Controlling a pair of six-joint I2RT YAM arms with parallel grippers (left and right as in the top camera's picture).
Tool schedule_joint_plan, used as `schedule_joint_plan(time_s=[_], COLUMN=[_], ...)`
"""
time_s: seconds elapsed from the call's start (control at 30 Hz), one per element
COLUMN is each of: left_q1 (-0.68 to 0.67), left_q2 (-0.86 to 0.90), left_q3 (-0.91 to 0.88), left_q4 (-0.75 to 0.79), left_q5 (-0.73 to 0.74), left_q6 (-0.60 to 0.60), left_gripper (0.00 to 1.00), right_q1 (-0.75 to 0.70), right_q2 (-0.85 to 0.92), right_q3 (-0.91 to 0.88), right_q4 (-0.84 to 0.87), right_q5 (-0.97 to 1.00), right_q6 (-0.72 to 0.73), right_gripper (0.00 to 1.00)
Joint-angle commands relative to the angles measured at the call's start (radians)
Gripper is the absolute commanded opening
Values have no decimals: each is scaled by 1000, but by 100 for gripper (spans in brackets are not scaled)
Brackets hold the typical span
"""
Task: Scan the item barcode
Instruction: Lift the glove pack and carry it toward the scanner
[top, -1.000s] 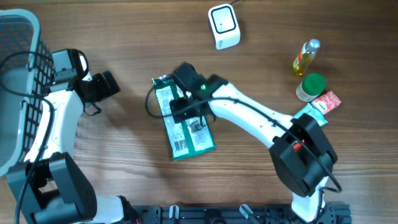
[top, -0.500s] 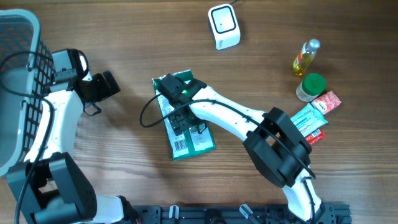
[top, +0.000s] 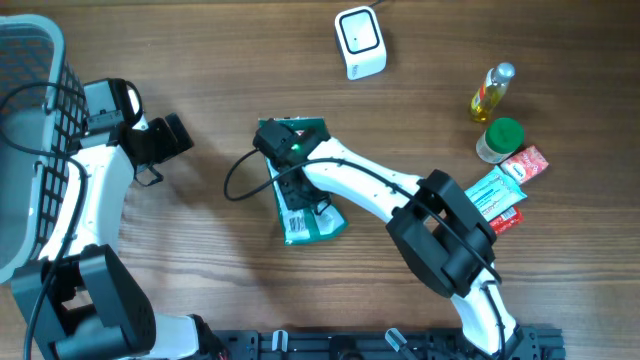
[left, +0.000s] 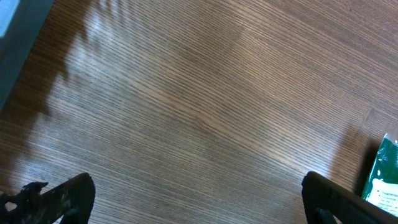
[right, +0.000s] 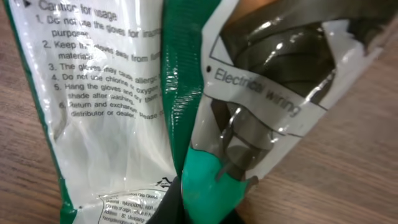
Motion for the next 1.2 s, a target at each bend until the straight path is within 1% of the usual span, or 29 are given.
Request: schedule_joint_plan(time_s=[0.0,0.07,0.13,0.17,0.2,0.27,0.33,0.47,0.53,0.7,0.8,1.17], left_q1=[4,4,4,4,4,4,4,4,4,5,5,5], left_q2=[3,3,3,3,3,3,3,3,3,3,3,3], left_q3=[-1,-1,-1,-1,-1,-1,-1,-1,-1,-1,-1,-1], left_q4=[0,0,1,1,1,0,0,0,0,0,1,0], left_q5=[8,8,8,8,8,8,8,8,8,8,8,8], left_q6=[12,12,12,12,12,12,12,12,12,12,12,12], left_gripper=[100,100,100,100,100,100,100,100,100,100,100,100], right_q1=[-19,-11,-11,-11,-11,-11,-11,-11,-11,-11,-11,-40], right_q2=[-125,-249,-340,-383,-406,-438,-437,-431,-408,-355,-339,-339], right_q3=[-6,-6,-6,-6,-6,-6,-6,-31,-69,-138,-138,-138], right_q4=[1,4,14,23,45,102,121,109,112,139,177,179], right_q5=[120,178,190,190,194,197,172,14,15,7,6,7], right_q6=[-98,-217,-295,-345,-387,-469,-465,-464,-460,-355,-356,-340], right_gripper=[4,4,6,9,6,4,4,4,4,4,4,4])
